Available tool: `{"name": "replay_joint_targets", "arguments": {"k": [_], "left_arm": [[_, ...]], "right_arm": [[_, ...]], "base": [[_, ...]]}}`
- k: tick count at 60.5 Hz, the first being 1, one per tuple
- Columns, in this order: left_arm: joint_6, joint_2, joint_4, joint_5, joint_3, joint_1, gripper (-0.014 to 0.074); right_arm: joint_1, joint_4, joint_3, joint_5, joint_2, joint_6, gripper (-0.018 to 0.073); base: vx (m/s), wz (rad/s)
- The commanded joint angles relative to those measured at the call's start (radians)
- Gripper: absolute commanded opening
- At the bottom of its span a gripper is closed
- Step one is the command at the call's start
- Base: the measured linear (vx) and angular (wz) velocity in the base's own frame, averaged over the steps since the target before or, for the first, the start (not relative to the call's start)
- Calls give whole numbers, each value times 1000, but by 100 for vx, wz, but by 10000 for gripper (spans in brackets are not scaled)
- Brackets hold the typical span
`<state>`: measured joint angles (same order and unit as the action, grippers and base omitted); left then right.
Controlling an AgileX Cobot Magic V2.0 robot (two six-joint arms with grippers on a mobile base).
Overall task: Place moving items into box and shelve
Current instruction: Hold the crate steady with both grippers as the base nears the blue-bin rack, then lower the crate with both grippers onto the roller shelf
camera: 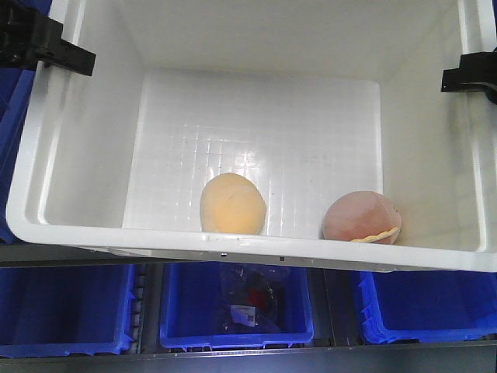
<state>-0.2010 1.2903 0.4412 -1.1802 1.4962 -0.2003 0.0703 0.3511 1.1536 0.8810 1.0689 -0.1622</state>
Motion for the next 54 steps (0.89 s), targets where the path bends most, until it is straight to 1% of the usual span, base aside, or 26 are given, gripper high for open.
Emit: {"name": "replay_joint_targets", "arguments": {"k": [1,10,24,31,44,50,54], "left_arm": [[-27,-35,196,109,46,-20,-6],[-26,-34,196,99,46,-20,-6],[-26,-28,196,19,46,-20,-6],[-24,-17,196,9,46,-20,-6],[-25,16,189,30,46,-20,-6],[-26,39,187,56,38,-20,-6],[-27,66,186,74,31,-20,-6]], "right_arm": [[10,142,45,-128,-26,-18,-6],[10,142,45,-122,-26,-18,-6],[10,142,45,-98,-18,-18,-6],[10,143,45,-95,14,-18,-6],[10,172,45,-111,93,-28,-6],[10,213,45,-144,133,-61,-6],[10,250,45,-193,163,-109,-6]], "base": [[0,0],[0,0],[0,0],[0,0],[0,0],[0,0],[0,0]]}}
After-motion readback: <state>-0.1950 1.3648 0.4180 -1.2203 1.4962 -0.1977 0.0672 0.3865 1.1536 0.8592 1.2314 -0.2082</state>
